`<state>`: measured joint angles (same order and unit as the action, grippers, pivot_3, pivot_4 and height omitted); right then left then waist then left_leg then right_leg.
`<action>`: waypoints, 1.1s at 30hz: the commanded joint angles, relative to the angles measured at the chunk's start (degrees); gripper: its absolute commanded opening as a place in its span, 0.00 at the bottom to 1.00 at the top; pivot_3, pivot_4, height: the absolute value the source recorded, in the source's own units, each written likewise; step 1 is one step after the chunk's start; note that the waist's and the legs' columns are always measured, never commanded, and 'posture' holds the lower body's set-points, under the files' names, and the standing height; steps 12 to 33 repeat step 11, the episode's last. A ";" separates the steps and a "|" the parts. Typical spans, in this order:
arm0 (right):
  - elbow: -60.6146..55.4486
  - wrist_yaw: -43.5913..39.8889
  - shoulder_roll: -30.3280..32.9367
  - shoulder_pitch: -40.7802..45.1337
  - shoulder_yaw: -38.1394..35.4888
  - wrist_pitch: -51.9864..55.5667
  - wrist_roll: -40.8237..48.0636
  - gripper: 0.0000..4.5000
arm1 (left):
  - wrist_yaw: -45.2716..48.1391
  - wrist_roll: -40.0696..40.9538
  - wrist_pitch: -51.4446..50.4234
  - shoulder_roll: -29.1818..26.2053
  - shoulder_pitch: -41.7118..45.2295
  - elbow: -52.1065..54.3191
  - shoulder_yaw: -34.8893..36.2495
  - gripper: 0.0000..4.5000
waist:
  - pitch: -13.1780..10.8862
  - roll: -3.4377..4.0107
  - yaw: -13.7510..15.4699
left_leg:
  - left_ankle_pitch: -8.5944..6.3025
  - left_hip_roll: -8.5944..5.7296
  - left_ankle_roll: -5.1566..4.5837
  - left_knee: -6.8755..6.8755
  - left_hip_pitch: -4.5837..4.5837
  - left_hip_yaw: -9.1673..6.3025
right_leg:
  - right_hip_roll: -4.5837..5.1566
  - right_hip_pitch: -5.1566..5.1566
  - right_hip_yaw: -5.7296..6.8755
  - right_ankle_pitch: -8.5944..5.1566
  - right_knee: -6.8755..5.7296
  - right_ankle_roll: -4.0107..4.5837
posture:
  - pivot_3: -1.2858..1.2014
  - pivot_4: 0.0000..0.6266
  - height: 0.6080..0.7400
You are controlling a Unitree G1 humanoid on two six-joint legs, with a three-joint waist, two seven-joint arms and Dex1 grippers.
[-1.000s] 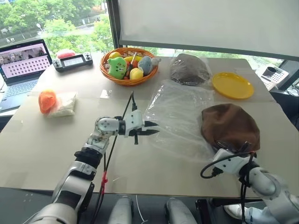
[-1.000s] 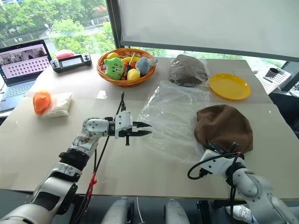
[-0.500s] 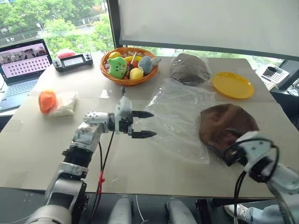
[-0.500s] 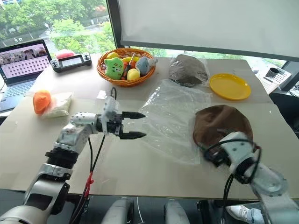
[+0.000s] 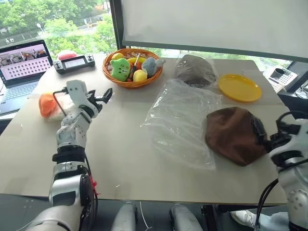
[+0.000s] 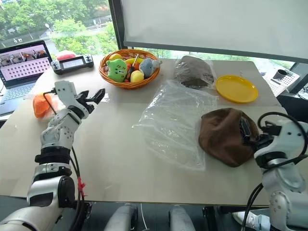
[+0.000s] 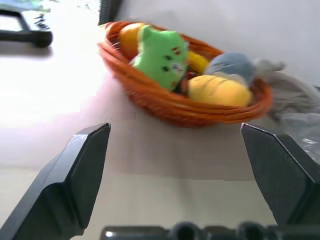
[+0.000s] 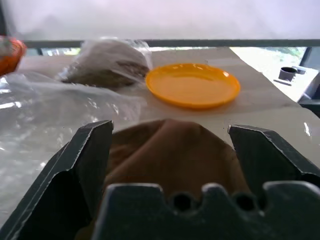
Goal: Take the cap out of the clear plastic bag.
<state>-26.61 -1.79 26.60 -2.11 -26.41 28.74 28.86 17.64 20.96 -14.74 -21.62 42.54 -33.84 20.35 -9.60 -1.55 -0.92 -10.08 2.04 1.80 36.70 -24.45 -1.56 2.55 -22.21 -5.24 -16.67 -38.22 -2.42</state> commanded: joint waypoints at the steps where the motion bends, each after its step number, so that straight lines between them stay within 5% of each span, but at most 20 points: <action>1: 2.76 1.65 -1.10 0.92 1.06 -6.13 -7.03 0.99 | -4.60 -3.18 5.15 -0.57 -1.05 -2.50 0.44 1.00 | 0.00 0.00 0.15 | 0.00 -0.01 0.00 0.00 0.00 0.00 | 0.00 0.00 0.00 0.00 0.00 0.00 | 0.52 0.24 1.00; 33: 9.58 -0.03 -2.00 3.25 1.63 -11.80 -12.25 0.99 | -7.32 -4.50 9.67 1.23 -3.48 -3.56 0.34 1.00 | 0.00 0.00 0.09 | 0.00 0.00 0.01 0.00 0.02 0.01 | 0.00 0.03 0.01 0.01 0.00 0.01 | 0.52 0.24 1.00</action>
